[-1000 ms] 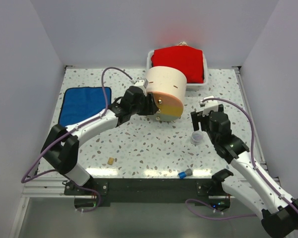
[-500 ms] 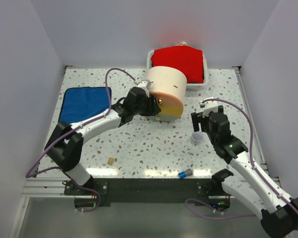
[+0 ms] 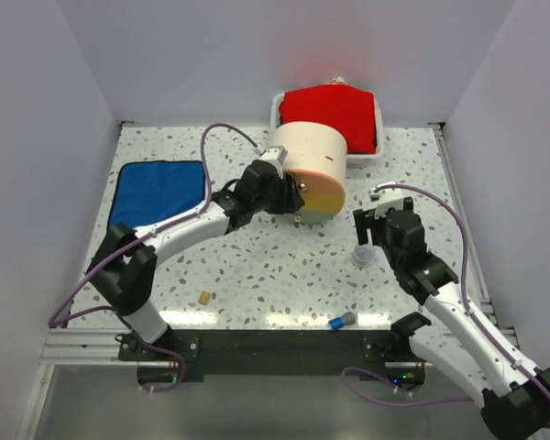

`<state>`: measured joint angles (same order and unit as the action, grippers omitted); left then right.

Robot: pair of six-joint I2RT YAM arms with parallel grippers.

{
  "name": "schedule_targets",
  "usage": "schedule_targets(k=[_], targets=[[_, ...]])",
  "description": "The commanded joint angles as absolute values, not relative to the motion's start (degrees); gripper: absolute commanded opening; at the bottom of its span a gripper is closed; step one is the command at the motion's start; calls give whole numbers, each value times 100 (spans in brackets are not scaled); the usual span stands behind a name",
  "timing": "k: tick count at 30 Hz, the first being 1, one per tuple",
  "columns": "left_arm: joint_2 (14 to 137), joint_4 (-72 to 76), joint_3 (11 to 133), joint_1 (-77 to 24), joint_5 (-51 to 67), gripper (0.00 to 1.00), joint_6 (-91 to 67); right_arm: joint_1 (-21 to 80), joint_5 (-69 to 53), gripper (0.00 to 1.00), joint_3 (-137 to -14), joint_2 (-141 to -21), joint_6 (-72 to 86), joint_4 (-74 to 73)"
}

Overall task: Sort the stationery into containers
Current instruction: Move the storage box to the center of the board, then open the drawer in the storage box.

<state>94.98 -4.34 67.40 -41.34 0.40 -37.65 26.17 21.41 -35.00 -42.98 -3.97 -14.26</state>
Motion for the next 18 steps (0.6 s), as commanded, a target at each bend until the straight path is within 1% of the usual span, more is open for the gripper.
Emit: schedule_targets(k=[1,4,7,9,11,15,18], targets=[[9229,-404,6961,-4411,-553,61,-3578,2584,2127,85,-3419,-4219,-281,-1099],[9018,-509,6724,-4623,-1027,63,-3358,2593,2092,85,-3401,-4254,-272,-1046],[8886,-527,6443,-4711,-1370,63,-3138,2593,2083,85,-3384,-4280,-246,-976],[8851,-361,6259,-4737,-1712,60,-2911,2593,2100,85,-3384,-4289,-246,-949],[8842,103,6039,-4737,-1915,56,-2691,2584,2109,85,-3366,-4272,-246,-940],[8938,430,6055,-4737,-2301,53,-2084,2532,2118,85,-3322,-4228,-220,-975],[8991,501,6108,-4737,-2294,52,-1960,2453,2092,85,-3278,-4192,-176,-967]])
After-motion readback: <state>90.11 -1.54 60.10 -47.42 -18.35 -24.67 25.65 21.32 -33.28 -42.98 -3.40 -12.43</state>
